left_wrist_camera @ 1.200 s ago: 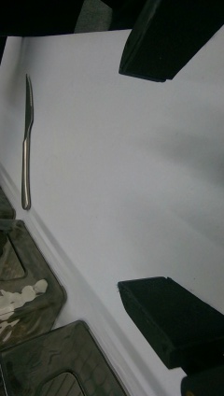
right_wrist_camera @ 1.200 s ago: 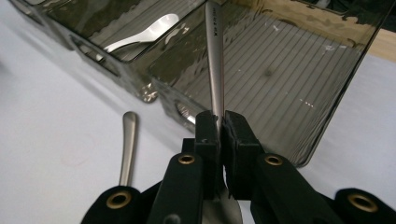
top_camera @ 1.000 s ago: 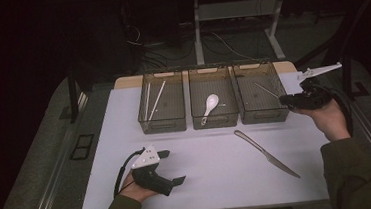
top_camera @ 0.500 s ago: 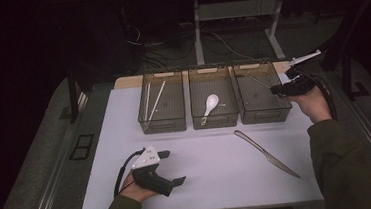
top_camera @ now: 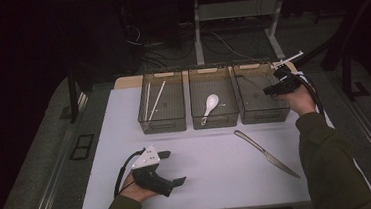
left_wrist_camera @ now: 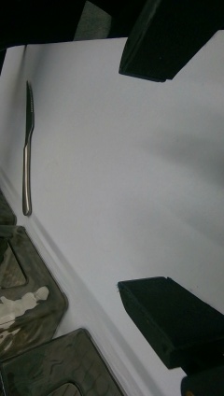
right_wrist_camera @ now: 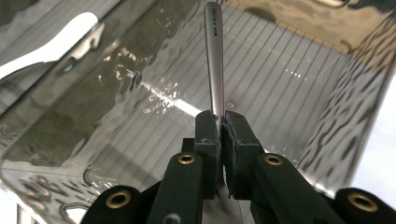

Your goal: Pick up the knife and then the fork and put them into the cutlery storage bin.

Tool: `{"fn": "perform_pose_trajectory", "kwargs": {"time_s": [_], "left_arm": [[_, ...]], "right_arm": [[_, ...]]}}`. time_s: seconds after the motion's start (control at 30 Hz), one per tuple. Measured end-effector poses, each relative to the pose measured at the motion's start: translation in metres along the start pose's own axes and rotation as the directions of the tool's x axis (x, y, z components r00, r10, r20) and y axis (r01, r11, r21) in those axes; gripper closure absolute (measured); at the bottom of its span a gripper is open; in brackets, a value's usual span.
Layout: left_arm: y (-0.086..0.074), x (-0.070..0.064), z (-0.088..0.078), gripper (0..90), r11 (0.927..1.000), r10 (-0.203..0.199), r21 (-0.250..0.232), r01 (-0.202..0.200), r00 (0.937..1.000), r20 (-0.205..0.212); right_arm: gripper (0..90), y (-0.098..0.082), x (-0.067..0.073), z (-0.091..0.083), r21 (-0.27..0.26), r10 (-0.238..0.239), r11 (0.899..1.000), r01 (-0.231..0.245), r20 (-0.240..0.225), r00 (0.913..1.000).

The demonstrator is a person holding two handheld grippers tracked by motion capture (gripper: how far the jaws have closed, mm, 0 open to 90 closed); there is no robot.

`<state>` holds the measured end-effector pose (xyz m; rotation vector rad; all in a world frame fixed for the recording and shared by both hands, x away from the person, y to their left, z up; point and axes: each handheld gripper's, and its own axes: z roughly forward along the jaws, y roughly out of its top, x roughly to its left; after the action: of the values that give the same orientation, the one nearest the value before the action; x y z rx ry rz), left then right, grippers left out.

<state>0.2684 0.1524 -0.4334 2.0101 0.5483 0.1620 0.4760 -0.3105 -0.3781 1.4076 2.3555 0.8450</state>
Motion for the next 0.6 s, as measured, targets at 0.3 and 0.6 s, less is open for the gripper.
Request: {"fn": "perform_pose_trajectory", "kwargs": {"time_s": [0.3,0.6], "left_arm": [[0.000,0.000,0.000,0.0,1.0000,0.002,0.003,-0.002,1.0000,0.001],[0.000,-0.001,0.000,0.0,1.0000,0.002,0.002,-0.002,1.0000,0.001]], "right_arm": [[84.3,0.000,0.005,0.012,0.037,-0.009,0.999,0.009,-0.014,0.9999],[84.3,-0.001,0.005,0.014,0.030,-0.007,1.000,0.008,-0.029,0.9996]]}}
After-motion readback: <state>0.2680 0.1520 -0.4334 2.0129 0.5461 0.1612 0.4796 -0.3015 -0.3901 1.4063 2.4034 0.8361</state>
